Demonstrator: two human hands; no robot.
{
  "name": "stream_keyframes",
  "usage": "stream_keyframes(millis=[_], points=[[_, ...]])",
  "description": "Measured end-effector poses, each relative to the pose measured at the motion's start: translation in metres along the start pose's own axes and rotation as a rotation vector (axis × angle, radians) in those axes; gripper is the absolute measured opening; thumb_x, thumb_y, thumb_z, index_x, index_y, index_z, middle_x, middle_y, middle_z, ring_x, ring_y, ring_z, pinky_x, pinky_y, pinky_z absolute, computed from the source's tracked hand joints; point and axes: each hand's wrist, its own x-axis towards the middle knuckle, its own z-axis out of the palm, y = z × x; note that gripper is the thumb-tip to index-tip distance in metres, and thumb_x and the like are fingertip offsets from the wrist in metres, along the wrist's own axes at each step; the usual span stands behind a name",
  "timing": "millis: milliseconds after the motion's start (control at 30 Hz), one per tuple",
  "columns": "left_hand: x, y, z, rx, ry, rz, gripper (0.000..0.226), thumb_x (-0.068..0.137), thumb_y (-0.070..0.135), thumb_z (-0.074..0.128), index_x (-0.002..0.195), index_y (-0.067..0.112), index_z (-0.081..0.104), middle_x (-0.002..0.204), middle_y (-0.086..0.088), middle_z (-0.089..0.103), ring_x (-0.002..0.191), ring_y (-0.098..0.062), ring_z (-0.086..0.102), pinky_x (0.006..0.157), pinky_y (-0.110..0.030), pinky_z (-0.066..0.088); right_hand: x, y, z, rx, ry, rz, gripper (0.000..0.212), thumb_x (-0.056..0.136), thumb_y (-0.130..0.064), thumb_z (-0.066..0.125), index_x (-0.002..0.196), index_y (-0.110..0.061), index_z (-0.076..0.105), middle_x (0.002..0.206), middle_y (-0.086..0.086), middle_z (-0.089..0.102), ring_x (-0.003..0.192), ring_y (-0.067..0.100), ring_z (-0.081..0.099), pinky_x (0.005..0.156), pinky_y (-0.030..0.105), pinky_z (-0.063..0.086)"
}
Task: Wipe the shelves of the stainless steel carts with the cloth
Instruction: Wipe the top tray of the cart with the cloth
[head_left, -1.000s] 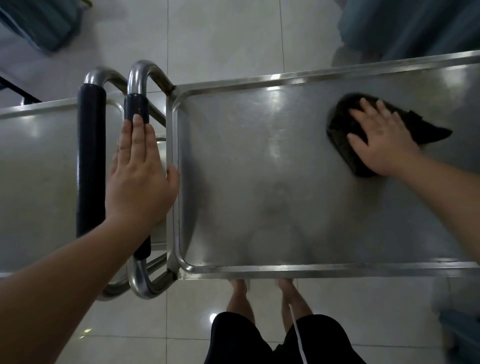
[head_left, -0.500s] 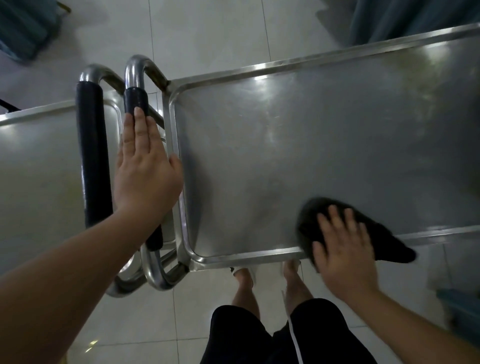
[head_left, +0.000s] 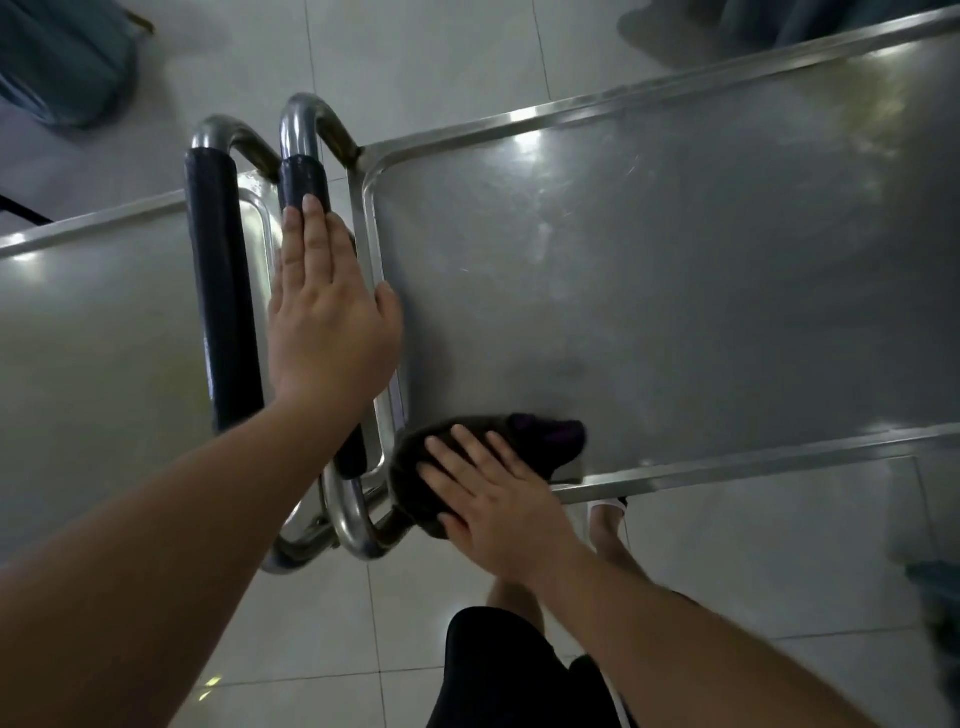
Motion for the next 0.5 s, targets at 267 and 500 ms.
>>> stream_keyframes(millis=[267,500], points=[[0.0,-0.003,-0.001,-0.076,-0.007,-0.005,0.078,0.107,0.052,0.03,0.169,0.011,0.005,0.178,-0.002,-0.007,0.162,-0.014,-0.013,0.132,-0.046,0.006,-0.144,0.216,-0.099,-0.14,-0.012,0.579,0.062,0.103,-0.047,0.035,0.159,-0.021,0.043,0.169,0.01,0.032,0.153,0.039,0.033,0.118,0.059,0.032],[0.001,-0.001,-0.003,-0.067,-0.023,-0.015,0.078,0.107,0.05,0.029,0.169,0.009,0.004,0.178,-0.005,-0.007,0.162,-0.016,-0.014,0.133,-0.046,0.007,-0.098,0.227,-0.094,-0.178,0.023,0.836,0.079,0.101,-0.064,0.028,0.163,-0.014,0.024,0.172,0.018,0.014,0.155,0.047,0.016,0.122,0.066,0.016]])
